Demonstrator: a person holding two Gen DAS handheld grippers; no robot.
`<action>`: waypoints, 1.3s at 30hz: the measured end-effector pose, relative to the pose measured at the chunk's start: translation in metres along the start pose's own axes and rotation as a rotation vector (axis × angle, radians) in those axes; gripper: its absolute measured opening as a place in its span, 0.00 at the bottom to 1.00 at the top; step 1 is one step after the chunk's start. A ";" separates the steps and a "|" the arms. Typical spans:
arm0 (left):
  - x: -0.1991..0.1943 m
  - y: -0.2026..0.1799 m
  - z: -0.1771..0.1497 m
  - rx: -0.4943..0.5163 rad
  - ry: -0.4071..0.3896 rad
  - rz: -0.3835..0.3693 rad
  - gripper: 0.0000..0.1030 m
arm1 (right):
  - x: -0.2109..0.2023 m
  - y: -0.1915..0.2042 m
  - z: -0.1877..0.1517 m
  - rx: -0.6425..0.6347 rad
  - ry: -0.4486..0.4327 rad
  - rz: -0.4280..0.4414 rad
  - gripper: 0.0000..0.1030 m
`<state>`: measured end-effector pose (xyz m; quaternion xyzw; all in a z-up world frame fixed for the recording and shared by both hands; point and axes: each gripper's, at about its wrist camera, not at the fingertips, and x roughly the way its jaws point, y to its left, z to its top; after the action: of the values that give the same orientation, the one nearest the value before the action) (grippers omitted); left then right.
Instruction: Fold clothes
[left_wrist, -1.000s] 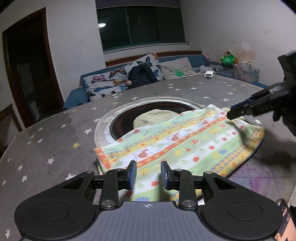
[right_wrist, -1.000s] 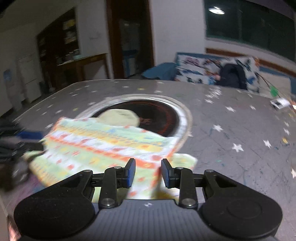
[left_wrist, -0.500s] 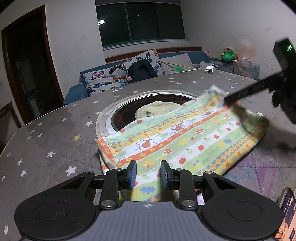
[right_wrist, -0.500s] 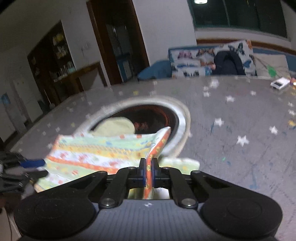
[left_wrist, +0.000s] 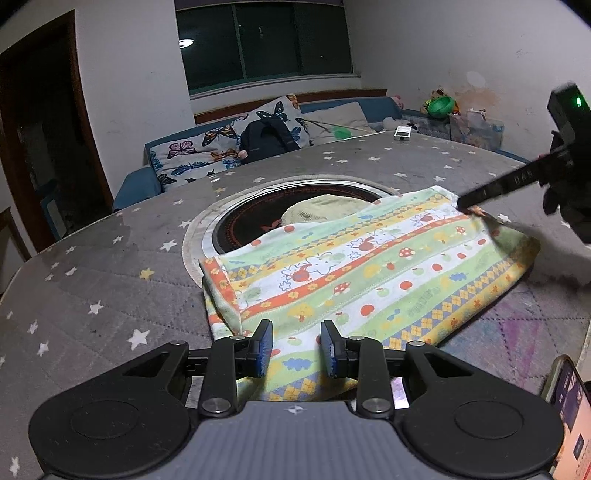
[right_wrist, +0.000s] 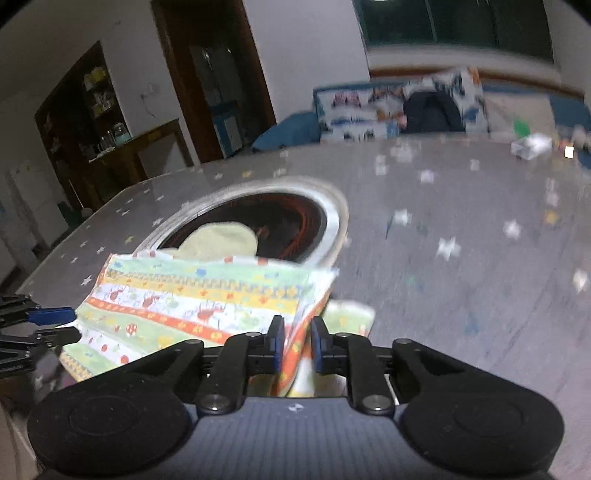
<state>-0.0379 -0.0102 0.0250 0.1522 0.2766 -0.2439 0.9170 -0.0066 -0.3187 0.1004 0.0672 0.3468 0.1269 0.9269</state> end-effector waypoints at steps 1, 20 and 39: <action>-0.001 0.001 0.003 0.002 -0.007 -0.001 0.30 | -0.003 0.004 0.004 -0.025 -0.020 -0.014 0.15; 0.092 0.018 0.056 -0.100 0.066 0.093 0.31 | 0.076 0.057 0.024 -0.195 0.013 0.035 0.17; 0.024 -0.049 0.032 -0.048 -0.008 -0.047 0.32 | 0.006 0.083 -0.029 -0.275 0.012 0.164 0.19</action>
<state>-0.0325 -0.0734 0.0297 0.1226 0.2824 -0.2595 0.9154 -0.0370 -0.2367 0.0925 -0.0331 0.3250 0.2488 0.9118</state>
